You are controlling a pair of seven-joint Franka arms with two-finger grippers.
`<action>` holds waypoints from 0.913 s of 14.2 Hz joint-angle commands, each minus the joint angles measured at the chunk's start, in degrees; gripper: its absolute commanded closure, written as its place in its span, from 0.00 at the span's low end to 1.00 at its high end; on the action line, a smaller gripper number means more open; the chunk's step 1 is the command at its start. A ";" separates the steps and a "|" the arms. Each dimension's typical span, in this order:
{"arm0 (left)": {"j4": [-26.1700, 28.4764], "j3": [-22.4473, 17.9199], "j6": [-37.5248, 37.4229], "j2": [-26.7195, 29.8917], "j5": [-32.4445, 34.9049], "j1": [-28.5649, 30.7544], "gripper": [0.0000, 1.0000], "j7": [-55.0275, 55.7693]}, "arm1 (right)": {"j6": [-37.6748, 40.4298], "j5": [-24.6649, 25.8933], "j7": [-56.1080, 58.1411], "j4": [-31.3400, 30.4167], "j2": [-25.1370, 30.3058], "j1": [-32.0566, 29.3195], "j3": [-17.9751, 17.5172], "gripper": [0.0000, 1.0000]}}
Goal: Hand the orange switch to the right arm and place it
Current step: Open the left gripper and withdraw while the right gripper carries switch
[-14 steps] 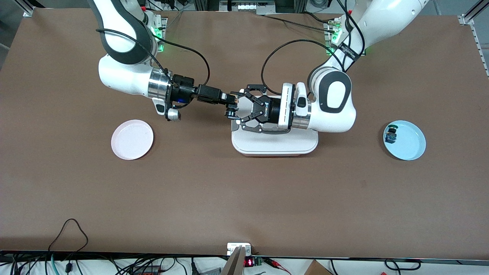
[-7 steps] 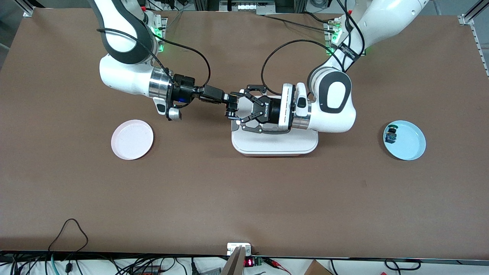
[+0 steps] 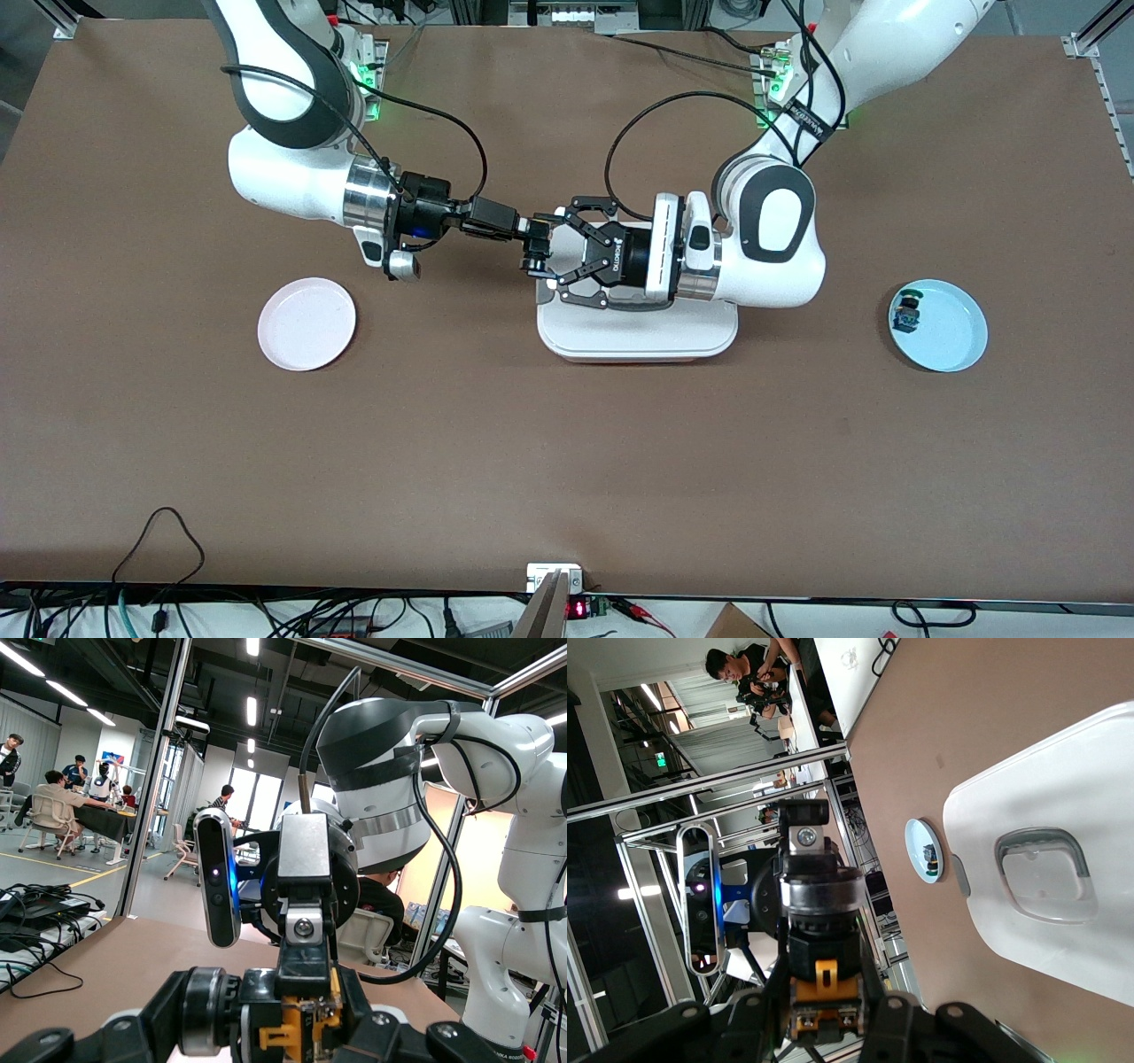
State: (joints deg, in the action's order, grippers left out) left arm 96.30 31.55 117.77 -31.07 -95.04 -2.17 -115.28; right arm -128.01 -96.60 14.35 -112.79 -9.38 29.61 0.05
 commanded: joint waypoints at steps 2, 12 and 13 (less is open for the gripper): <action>-0.50 -0.18 -0.08 0.04 -1.47 0.50 0.00 -0.39 | 2.33 0.18 0.41 0.20 0.67 -2.45 0.48 1.00; -0.24 -0.53 -4.03 2.94 13.27 4.19 0.00 18.30 | 21.03 33.79 -1.44 3.89 1.02 -19.31 0.48 1.00; -0.24 -0.44 -4.21 3.03 16.61 4.63 0.00 21.03 | 23.31 39.32 0.05 3.89 1.20 -21.42 0.48 1.00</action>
State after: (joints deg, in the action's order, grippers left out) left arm 95.71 31.28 115.31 -29.26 -83.53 1.27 -99.62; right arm -108.53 -64.86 13.24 -109.01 -9.14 11.82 1.21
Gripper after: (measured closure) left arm 0.000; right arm 0.661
